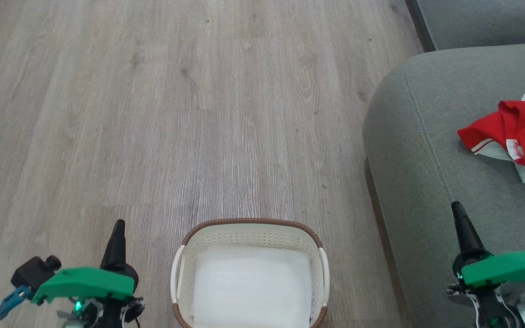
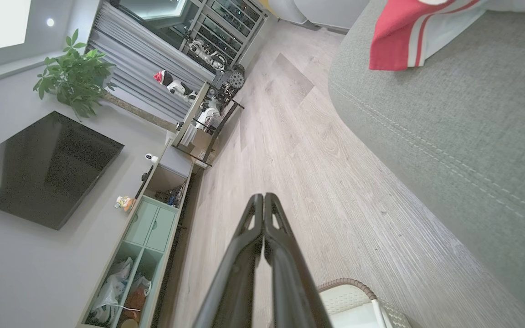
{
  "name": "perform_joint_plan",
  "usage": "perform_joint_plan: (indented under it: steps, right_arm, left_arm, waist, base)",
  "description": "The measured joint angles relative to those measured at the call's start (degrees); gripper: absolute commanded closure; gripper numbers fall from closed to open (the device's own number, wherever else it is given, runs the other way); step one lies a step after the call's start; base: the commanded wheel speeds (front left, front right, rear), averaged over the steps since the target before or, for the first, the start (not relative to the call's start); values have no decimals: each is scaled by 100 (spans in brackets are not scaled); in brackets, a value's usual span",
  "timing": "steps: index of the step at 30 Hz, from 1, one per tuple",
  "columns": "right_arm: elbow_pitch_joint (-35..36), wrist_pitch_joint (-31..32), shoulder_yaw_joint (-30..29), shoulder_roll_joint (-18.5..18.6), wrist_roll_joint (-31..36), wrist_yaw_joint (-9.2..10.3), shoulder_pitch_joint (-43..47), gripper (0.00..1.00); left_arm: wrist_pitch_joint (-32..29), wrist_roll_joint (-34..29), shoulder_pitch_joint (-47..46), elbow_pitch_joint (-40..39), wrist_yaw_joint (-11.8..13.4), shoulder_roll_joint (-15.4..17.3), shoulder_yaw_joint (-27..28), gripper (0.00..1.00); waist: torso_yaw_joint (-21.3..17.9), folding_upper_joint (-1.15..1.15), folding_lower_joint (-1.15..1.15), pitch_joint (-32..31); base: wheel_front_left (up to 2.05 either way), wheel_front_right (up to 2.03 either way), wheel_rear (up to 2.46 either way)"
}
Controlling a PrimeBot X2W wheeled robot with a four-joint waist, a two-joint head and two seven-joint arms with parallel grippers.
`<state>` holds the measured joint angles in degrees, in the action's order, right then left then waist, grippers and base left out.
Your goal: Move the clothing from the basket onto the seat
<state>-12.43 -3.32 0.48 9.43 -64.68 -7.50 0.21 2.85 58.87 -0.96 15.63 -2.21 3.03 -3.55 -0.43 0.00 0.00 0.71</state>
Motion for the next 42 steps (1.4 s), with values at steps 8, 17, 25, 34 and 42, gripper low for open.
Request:
perform_joint_plan:
  steps: [8,17,25,34,42]
  right_arm:
    - [-58,123,-93,-64,-416,0,-94,100]
    - [-100,270,-204,-183,-831,0,-104,100]
    - [-151,389,-309,-246,-1248,0,-144,100]
    - [-208,544,-420,-374,-1723,0,-208,100]
    - [-264,671,-549,-436,-2145,0,-216,100]
  left_arm:
    - [-137,509,-21,1,-87,0,88,100]
    - [-256,1001,-44,1,-140,0,235,100]
    - [-386,1507,-88,1,-236,-1,298,100]
    - [-535,2064,-127,1,-301,-1,442,100]
    - [-679,2568,-133,2,-378,-3,591,100]
  waist:
    - [7,0,0,-8]
    - [13,0,0,-16]
    - [19,0,0,-24]
    - [27,0,0,-33]
    - [33,0,0,-42]
  base:
    - [0,0,0]
    - [0,0,0]
    - [0,0,0]
    - [0,0,0]
    - [0,0,0]
